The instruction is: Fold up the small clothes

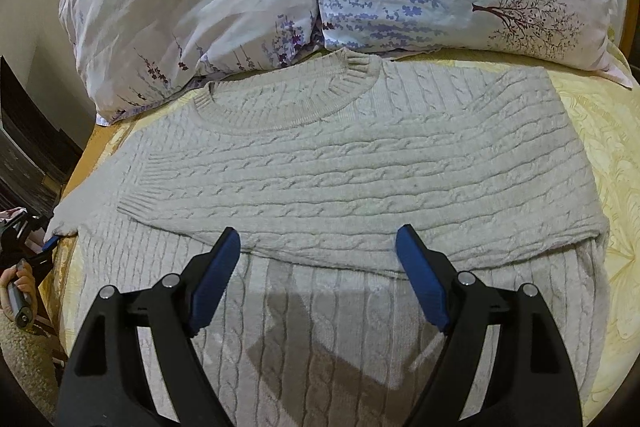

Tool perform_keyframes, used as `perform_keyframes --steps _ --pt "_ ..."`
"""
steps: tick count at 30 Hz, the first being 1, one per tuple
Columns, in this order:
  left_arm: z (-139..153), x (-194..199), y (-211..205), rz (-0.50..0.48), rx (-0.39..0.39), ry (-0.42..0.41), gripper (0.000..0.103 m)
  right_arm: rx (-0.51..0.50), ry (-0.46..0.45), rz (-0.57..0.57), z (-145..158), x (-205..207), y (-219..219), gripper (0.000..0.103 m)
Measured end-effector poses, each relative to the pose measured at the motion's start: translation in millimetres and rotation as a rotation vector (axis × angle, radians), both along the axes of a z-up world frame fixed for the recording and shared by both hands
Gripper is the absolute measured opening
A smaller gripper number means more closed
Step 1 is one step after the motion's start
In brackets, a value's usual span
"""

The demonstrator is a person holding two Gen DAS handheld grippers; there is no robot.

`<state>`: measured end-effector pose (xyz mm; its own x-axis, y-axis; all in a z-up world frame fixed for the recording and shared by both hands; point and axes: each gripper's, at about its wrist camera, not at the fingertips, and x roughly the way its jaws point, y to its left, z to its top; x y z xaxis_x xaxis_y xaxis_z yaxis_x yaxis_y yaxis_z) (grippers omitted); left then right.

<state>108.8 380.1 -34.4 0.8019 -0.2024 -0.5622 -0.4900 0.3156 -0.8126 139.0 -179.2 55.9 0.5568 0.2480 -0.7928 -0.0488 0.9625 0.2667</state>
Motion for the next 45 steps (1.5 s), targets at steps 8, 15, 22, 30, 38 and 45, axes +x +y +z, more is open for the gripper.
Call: perform_keyframes --steps 8,15,22,30,38,45 --pt "44 17 -16 -0.046 0.162 -0.093 0.006 0.040 -0.021 -0.002 9 -5 -10 0.080" --pt "114 56 -111 -0.307 0.291 -0.288 0.005 0.063 -0.058 -0.027 20 -12 -26 0.080" --pt "122 83 -282 -0.735 0.328 -0.384 0.005 0.044 -0.082 -0.086 24 -22 -50 0.080" --pt "59 89 -374 -0.981 0.336 -0.209 0.007 -0.007 -0.078 -0.116 25 -28 -66 0.080" --pt "73 59 -305 -0.881 0.318 -0.278 0.051 -0.083 -0.230 0.149 65 -15 3 0.071" --pt "41 61 -238 -0.684 0.285 -0.111 0.047 -0.198 -0.297 0.507 63 9 127 0.056"
